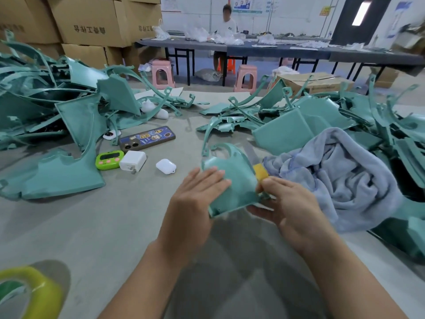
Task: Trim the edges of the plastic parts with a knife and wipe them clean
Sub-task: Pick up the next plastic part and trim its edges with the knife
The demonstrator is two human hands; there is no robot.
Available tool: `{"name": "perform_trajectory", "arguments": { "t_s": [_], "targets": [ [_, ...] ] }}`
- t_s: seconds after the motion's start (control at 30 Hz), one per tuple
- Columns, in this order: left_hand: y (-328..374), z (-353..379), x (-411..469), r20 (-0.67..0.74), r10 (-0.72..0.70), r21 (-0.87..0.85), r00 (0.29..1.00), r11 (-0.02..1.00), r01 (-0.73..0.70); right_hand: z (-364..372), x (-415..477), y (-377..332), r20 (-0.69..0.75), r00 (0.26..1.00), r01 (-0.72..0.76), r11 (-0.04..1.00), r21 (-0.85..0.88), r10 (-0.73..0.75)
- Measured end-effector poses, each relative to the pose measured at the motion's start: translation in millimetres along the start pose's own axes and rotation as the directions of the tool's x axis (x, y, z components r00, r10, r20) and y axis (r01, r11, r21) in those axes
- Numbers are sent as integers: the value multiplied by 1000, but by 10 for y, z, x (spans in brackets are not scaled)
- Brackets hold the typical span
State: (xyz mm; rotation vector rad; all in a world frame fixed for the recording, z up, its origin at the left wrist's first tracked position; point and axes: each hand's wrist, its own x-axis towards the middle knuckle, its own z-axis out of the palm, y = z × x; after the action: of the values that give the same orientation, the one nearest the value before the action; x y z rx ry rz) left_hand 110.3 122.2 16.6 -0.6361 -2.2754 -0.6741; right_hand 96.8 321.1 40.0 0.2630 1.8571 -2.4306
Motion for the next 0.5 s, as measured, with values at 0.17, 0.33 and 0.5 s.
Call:
{"name": "perform_trajectory", "arguments": {
  "t_s": [0.17, 0.33, 0.5],
  "targets": [
    [115, 50, -3, -114, -48, -155, 992, 987, 30, -109, 52, -77, -61, 997, 64, 972, 228, -51],
    [37, 27, -5, -136, -471, -407, 872, 829, 384, -227, 138, -162, -50, 980, 200, 921, 333, -195],
    [66, 34, 84, 504, -544, -787, 671, 30, 616, -37, 145, 30, 253, 934, 249, 968, 40, -251]
  ]
}}
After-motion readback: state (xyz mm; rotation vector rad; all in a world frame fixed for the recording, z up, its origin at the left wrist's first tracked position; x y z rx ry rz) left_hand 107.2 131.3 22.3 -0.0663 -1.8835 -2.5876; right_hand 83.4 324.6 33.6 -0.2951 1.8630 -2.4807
